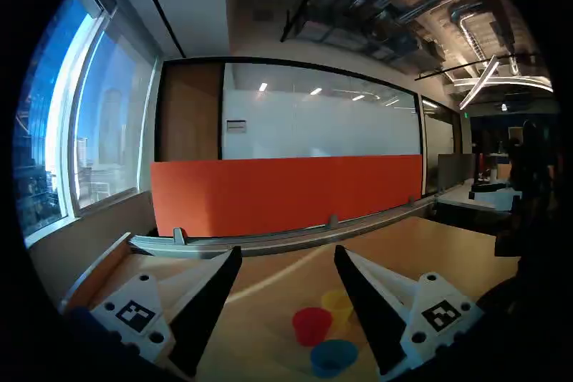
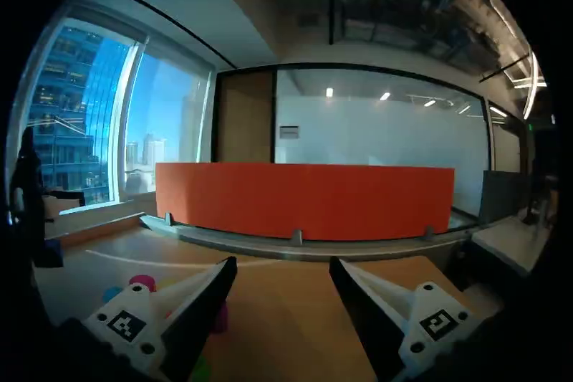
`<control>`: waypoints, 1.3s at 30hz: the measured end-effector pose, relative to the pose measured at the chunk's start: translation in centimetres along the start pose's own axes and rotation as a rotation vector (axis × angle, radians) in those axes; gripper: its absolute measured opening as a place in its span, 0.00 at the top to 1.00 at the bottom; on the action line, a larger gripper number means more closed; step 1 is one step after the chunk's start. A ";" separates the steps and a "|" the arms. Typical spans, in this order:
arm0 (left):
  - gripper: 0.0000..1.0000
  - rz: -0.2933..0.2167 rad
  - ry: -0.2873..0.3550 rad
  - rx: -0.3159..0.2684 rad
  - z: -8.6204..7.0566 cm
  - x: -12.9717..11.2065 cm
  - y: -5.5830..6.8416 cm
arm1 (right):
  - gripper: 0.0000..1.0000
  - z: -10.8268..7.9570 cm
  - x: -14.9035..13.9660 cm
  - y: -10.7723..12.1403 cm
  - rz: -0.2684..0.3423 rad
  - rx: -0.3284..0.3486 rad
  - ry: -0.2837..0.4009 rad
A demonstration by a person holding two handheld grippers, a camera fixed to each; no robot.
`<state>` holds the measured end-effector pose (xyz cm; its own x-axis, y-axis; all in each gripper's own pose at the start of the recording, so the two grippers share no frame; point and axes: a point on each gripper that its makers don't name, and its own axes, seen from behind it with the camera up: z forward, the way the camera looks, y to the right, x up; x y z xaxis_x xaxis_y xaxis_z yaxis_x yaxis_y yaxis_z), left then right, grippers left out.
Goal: Pour water
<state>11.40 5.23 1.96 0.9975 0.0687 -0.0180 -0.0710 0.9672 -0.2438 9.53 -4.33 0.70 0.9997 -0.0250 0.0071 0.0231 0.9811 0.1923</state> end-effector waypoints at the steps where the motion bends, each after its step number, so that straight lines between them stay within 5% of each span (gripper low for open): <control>1: 0.04 0.006 0.001 -0.009 0.0 0.1 0.1 | 0.00 0.0 0.0 -0.3 -0.005 0.015 0.000; 9: 0.04 0.040 -0.006 -0.094 0.2 0.3 1.5 | 0.00 -0.5 0.4 -3.3 -0.013 0.164 -0.003; 21: 0.04 0.010 -0.033 -0.200 0.3 -0.9 2.6 | 0.00 -1.3 0.8 -6.5 0.055 0.346 -0.020; 33: 0.04 0.028 -0.100 -0.337 -0.5 -3.0 4.6 | 0.00 -1.9 -1.1 -8.2 -0.020 0.438 -0.101; 39: 0.04 0.078 -0.150 -0.375 -0.7 -4.8 5.0 | 0.00 -2.3 -2.4 -8.9 -0.053 0.489 -0.151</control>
<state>6.29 9.60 0.18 0.9761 0.2003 0.0843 -0.1144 0.8035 -0.5843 7.00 -12.60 -3.29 0.9836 -0.1354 0.1194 0.0298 0.7739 0.6326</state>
